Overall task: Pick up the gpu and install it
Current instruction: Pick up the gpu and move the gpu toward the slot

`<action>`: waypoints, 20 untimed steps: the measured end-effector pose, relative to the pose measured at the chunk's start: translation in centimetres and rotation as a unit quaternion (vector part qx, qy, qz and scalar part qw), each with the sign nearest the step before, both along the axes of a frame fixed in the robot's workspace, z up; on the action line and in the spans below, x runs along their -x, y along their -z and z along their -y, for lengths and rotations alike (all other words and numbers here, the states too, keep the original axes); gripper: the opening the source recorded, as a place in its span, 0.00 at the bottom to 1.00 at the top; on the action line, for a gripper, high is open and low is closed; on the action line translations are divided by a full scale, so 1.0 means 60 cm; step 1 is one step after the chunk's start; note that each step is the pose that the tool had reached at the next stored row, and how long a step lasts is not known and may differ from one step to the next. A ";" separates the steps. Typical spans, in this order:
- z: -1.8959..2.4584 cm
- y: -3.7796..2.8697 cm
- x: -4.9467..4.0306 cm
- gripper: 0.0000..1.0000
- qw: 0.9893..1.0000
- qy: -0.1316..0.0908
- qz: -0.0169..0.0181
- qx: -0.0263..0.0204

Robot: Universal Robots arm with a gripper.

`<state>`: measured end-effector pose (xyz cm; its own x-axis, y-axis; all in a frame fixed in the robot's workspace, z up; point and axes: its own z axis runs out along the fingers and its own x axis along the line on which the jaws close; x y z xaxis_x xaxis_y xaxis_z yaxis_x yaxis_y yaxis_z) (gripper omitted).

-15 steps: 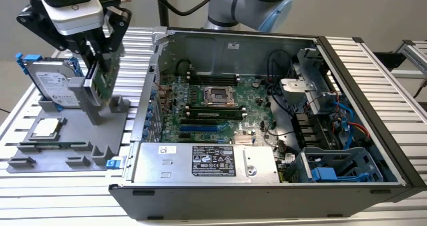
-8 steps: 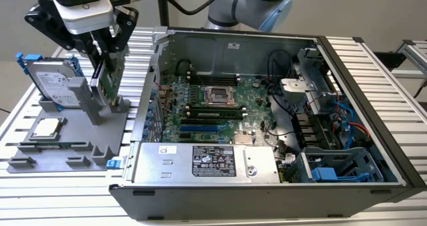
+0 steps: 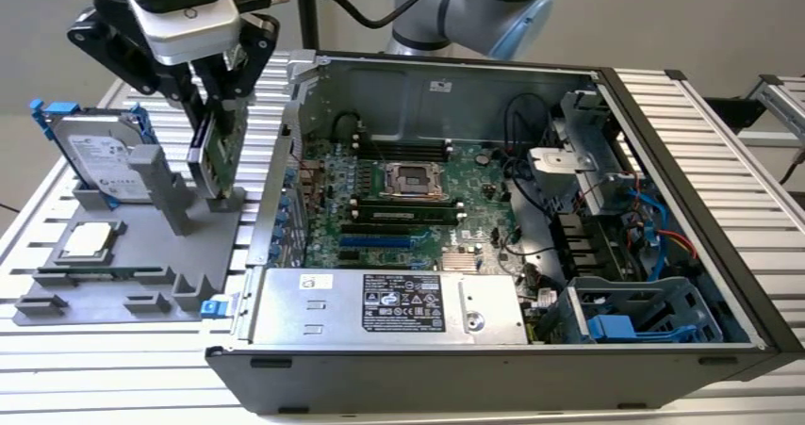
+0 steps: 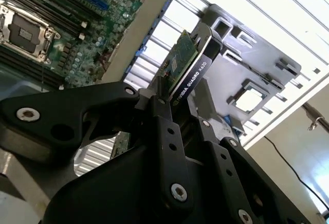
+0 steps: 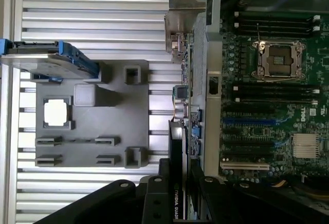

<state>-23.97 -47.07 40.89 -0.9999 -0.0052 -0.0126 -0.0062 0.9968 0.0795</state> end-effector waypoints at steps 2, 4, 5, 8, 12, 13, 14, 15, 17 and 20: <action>0.0000 0.000 -0.006 0.00 1.000 0.000 0.000 0.000; 0.0000 0.000 -0.012 0.00 1.000 0.000 0.000 0.000; 0.0000 0.000 -0.015 0.00 1.000 0.000 0.000 0.000; 0.0000 0.000 -0.025 0.00 1.000 0.000 0.000 0.000; 0.0000 0.000 -0.039 0.00 1.000 0.000 0.000 0.000; 0.0000 0.000 -0.043 0.00 1.000 0.000 0.000 0.000; 0.0000 0.000 -0.046 0.00 1.000 0.000 0.000 0.000; 0.0000 0.000 -0.050 0.00 1.000 0.000 0.000 0.000; 0.0000 0.000 -0.056 0.00 1.000 0.000 0.000 0.000; 0.0000 0.000 -0.066 0.00 1.000 0.000 0.000 0.000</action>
